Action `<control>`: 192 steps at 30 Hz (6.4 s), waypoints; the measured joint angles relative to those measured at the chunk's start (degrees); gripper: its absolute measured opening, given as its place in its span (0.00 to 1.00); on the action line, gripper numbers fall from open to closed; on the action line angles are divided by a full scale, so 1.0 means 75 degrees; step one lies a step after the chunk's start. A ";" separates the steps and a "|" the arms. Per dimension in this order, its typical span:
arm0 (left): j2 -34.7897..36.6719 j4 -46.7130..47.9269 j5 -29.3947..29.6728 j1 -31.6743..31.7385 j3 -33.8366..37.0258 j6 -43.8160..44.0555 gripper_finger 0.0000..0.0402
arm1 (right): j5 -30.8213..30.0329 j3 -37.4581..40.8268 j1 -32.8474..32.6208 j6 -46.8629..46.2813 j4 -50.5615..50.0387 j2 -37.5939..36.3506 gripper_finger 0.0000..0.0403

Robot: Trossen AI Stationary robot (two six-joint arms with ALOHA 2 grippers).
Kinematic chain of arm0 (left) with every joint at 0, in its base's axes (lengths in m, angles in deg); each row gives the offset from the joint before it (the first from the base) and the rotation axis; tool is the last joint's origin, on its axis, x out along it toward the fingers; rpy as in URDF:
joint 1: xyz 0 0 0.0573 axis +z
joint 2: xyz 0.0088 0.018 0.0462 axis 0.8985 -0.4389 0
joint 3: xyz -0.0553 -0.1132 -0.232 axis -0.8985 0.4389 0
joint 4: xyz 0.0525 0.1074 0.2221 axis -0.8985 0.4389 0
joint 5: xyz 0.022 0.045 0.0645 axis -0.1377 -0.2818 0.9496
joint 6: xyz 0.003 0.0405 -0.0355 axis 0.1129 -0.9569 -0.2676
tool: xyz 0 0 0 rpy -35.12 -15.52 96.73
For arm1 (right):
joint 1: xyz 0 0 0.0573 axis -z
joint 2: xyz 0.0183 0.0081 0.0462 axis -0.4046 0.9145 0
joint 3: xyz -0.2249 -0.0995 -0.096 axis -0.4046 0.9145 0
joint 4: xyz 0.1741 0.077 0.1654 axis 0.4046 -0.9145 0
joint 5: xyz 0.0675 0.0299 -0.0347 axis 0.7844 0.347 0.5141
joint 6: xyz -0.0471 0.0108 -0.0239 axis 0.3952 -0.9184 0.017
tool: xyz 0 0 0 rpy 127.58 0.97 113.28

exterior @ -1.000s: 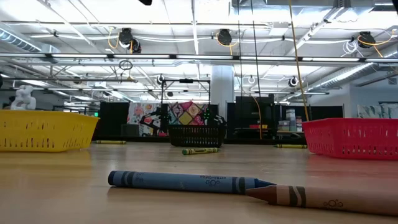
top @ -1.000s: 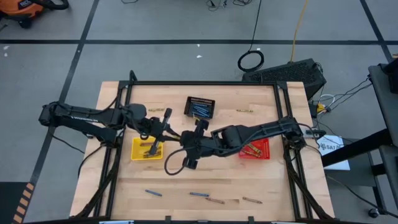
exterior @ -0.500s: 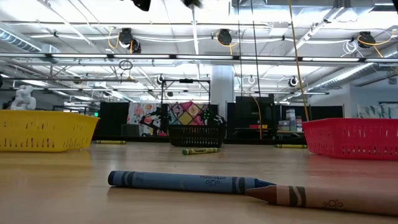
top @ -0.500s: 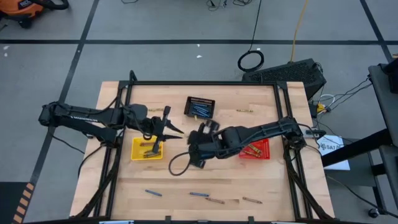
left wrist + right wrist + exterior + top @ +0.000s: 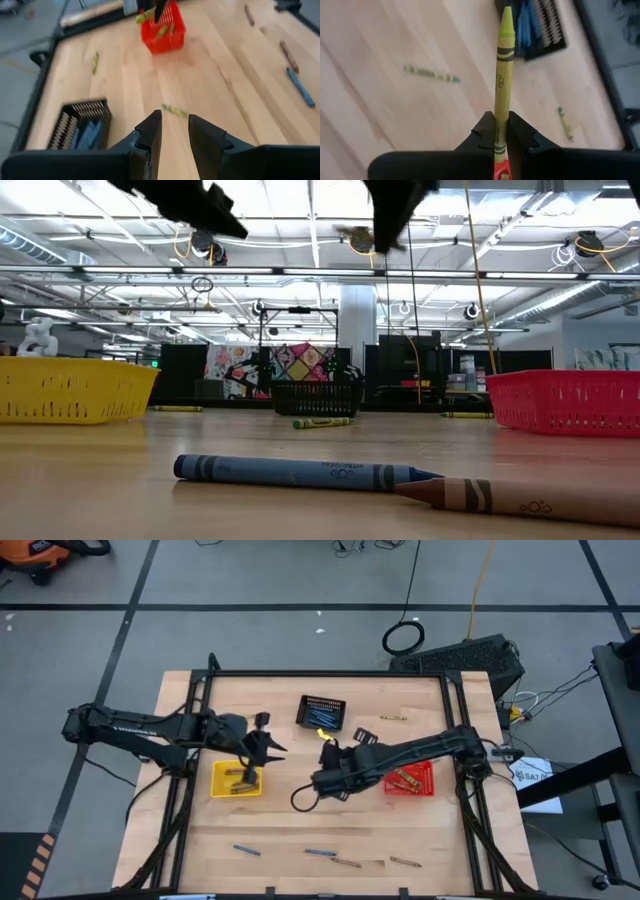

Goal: Sort crayons
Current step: Put the yellow green crayon into the red bin, then put the brown crayon into the yellow bin

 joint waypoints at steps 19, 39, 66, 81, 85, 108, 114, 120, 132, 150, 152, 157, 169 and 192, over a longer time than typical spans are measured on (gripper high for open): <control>0.0000 0.0746 0.0000 -0.0006 0.0003 0.0330 0.25 | 0.0901 0.5092 0.0390 -0.1522 0.1171 -0.2426 0.00; 0.0000 0.1395 -0.0003 -0.0006 0.0003 0.0543 0.25 | 0.2962 0.8936 0.0454 -0.0967 0.3158 -0.4453 0.00; 0.0000 0.1370 -0.0003 -0.0006 0.0003 0.0715 0.25 | 0.3948 0.8847 0.0422 -0.1247 0.3677 -0.4447 0.25; 0.0000 0.1367 -0.0003 -0.0006 0.0003 0.0713 0.25 | 0.4199 0.7506 -0.0707 -0.3027 0.3317 -0.4450 0.26; 0.0000 0.1373 -0.0003 -0.0006 0.0003 0.0709 0.25 | 0.4424 0.7506 -0.1530 -0.3932 0.3792 -0.4450 0.26; 0.0000 0.1347 0.0000 -0.0006 0.0004 0.0715 0.25 | 0.3765 0.7511 -0.3979 -0.5751 0.6900 -0.3251 0.26; 0.0000 0.1335 0.0004 -0.0006 0.0006 0.0718 0.25 | 0.3915 0.7511 -0.4264 -0.5748 0.7304 -0.2681 0.26; -0.0003 0.1259 0.0014 -0.0003 0.0006 0.0919 0.25 | 0.4350 0.7511 -0.4510 -0.5790 0.7309 -0.2268 0.26; -0.0003 0.1060 0.0026 -0.0006 0.0006 0.0924 0.25 | 0.4360 0.7514 -0.4631 -0.5766 0.6923 -0.1833 0.26; -0.0003 0.1087 0.0028 -0.0003 0.0006 0.0922 0.25 | 0.4185 0.7494 -0.4620 -0.5951 0.6604 -0.1027 0.06; -0.0003 0.1090 0.0029 -0.0003 0.0006 0.0922 0.25 | 0.4185 0.7494 -0.4617 -0.6005 0.6542 -0.1020 0.02; -0.0003 0.1083 0.0354 -0.0003 0.0006 0.0917 0.25 | 0.4179 0.7500 -0.4617 -0.6098 0.6564 -0.1014 0.01; -0.0313 0.1060 0.0656 -0.0003 0.0007 0.1281 0.25 | 0.1547 0.7545 -0.4531 -0.6074 0.7154 -0.2259 0.00; -0.2141 -0.1867 -0.1335 -0.0009 0.0009 0.1523 0.25 | -0.1513 0.7520 -0.2737 -0.1766 0.9695 -0.2766 0.00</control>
